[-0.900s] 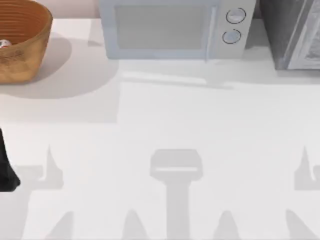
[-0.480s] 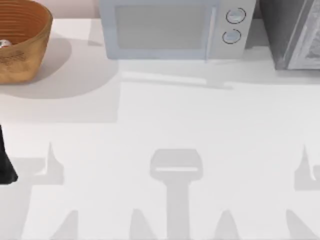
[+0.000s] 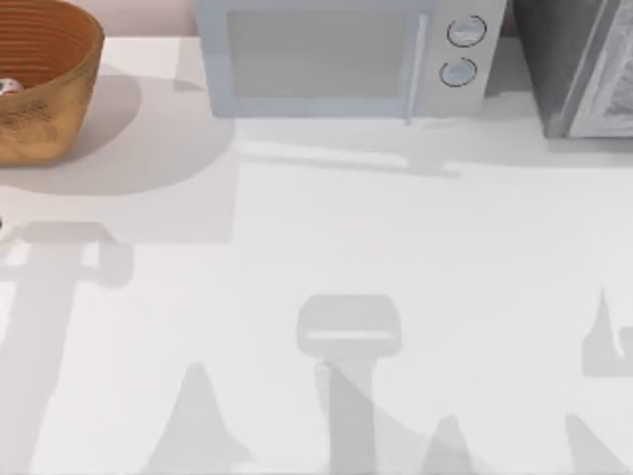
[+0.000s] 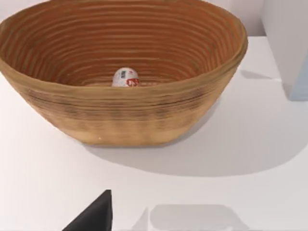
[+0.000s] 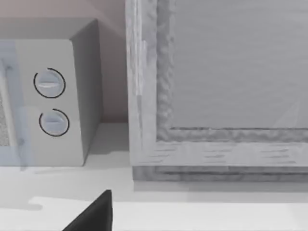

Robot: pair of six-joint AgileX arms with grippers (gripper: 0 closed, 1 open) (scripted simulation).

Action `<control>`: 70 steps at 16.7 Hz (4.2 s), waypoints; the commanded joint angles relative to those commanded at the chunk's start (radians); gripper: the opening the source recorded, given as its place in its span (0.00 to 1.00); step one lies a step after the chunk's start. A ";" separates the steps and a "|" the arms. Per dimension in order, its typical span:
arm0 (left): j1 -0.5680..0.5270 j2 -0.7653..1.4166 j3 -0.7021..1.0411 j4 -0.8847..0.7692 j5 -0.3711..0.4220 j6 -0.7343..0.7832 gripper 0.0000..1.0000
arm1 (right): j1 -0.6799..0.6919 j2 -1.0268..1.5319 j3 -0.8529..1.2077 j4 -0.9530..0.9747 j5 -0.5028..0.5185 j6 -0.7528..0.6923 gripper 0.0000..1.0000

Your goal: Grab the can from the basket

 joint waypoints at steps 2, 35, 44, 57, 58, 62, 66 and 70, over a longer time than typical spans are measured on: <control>0.014 0.196 0.186 -0.090 0.007 0.012 1.00 | 0.000 0.000 0.000 0.000 0.000 0.000 1.00; 0.103 1.881 1.740 -0.704 0.074 0.122 1.00 | 0.000 0.000 0.000 0.000 0.000 0.000 1.00; 0.102 1.901 1.737 -0.682 0.074 0.121 0.70 | 0.000 0.000 0.000 0.000 0.000 0.000 1.00; 0.102 1.901 1.737 -0.682 0.074 0.121 0.00 | 0.000 0.000 0.000 0.000 0.000 0.000 1.00; 0.102 1.901 1.737 -0.682 0.074 0.121 0.00 | 0.000 0.000 0.000 0.000 0.000 0.000 1.00; 0.104 1.874 1.750 -0.683 0.073 0.123 0.00 | 0.000 0.000 0.000 0.000 0.000 0.000 1.00; 0.095 1.835 1.712 -0.664 0.070 0.127 0.00 | 0.000 0.000 0.000 0.000 0.000 0.000 1.00; 0.079 1.682 1.565 -0.596 0.063 0.120 0.00 | 0.000 0.000 0.000 0.000 0.000 0.000 1.00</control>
